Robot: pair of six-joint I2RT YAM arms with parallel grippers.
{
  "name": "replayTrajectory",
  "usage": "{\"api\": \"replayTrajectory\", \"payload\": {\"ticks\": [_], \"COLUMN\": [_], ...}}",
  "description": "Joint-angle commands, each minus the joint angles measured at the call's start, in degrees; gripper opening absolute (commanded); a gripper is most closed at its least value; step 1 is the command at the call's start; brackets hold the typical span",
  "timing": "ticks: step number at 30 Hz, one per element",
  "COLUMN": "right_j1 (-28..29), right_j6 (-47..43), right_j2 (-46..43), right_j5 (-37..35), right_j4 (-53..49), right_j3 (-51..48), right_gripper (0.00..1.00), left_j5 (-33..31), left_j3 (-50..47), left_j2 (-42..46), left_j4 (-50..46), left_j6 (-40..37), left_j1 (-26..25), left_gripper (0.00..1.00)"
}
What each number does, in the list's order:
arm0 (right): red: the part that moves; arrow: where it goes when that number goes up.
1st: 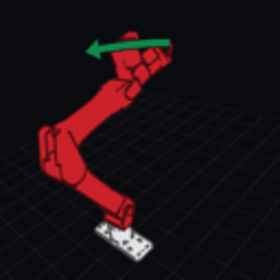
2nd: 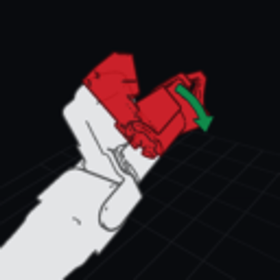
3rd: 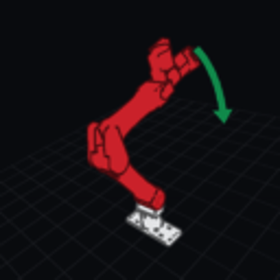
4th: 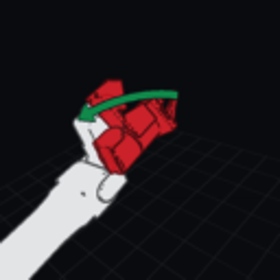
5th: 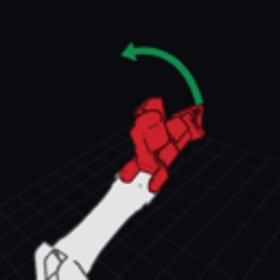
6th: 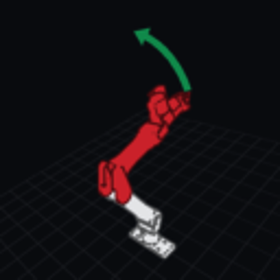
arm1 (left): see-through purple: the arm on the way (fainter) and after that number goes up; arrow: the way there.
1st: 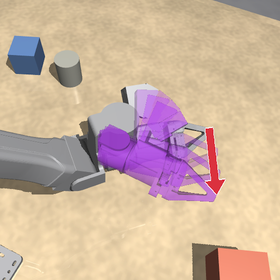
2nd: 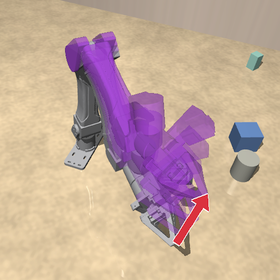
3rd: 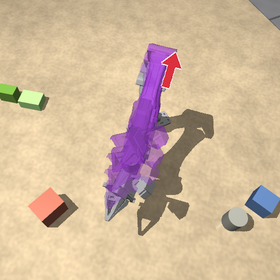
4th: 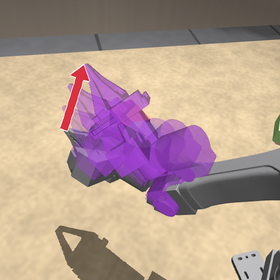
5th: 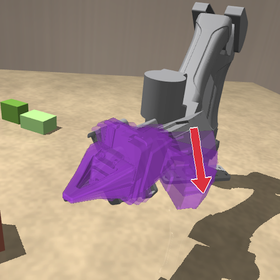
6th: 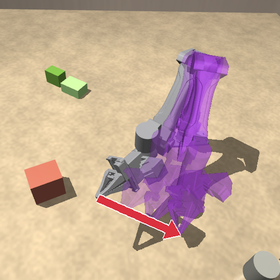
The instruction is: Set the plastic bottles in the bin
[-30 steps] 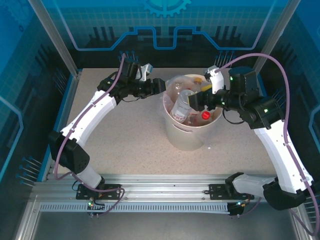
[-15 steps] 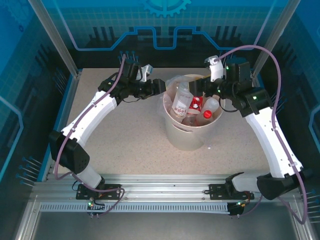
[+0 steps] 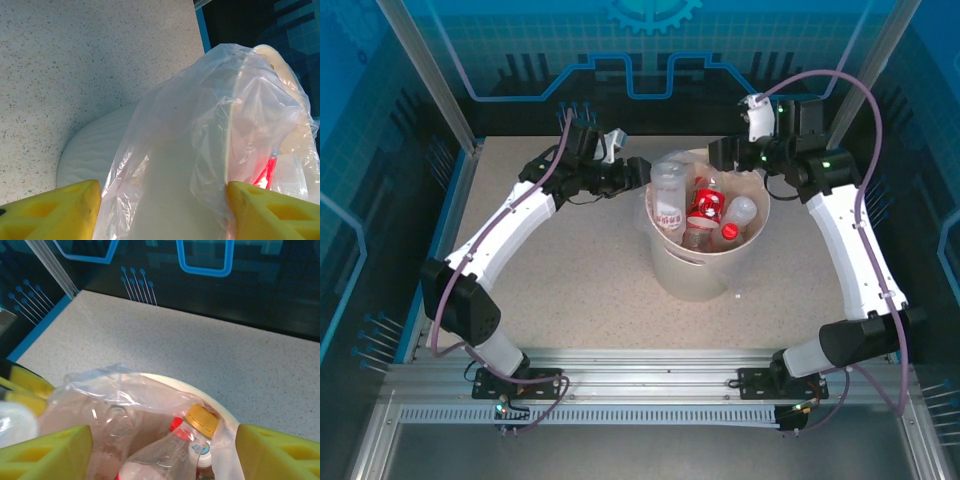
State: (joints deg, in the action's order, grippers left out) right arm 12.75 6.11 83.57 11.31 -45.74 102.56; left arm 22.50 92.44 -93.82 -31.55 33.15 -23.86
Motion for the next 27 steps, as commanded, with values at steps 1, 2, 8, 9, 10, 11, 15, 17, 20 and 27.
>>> {"api": "replayTrajectory", "payload": {"ticks": [1,2,8,9,10,11,15,17,20,27], "right_j1": [1.42,2.50,13.73,15.48,16.91,17.96,20.87,20.98,20.13,15.85], "right_j6": [-1.62,-1.74,-3.73,-3.92,-4.00,-4.27,-5.33,-5.58,-4.69,-1.41], "right_j2": [-3.47,-4.08,-3.99,-3.56,-3.28,-3.03,-0.38,0.72,1.77,-0.52], "right_j5": [0.41,0.31,0.01,-0.50,-0.88,-0.98,-3.62,-6.18,-11.71,-9.90], "right_j4": [-4.09,-4.59,-8.18,-8.40,-7.97,-7.40,-5.61,-4.14,-1.67,2.80], "right_j3": [4.61,4.70,6.50,6.21,5.38,4.42,2.24,1.08,-0.67,-6.87], "right_gripper": [0.76,0.76,0.76,0.76,0.76,0.76,0.76,0.76,0.75,0.75], "left_j5": [0.18,0.17,0.01,-0.08,-0.25,-0.30,-0.11,-0.24,-0.40,-0.88], "left_j3": [-0.28,-0.25,0.01,-0.03,-0.07,-0.11,-0.25,-0.34,-0.64,-1.21], "left_j2": [-0.67,-0.64,-0.76,-0.75,-0.75,-0.75,-0.75,-0.63,-0.27,0.13], "left_j4": [0.61,0.61,0.21,0.25,0.26,0.34,0.96,0.96,0.96,0.52], "left_j6": [0.78,0.78,0.78,0.86,0.95,1.09,1.75,1.77,1.50,1.21], "left_j1": [-0.31,-0.27,-0.31,-0.29,-0.31,-0.29,-0.31,-0.30,-0.30,-0.29], "left_gripper": [0.67,0.67,0.67,0.67,0.67,0.67,0.67,0.67,0.67,0.67]}}
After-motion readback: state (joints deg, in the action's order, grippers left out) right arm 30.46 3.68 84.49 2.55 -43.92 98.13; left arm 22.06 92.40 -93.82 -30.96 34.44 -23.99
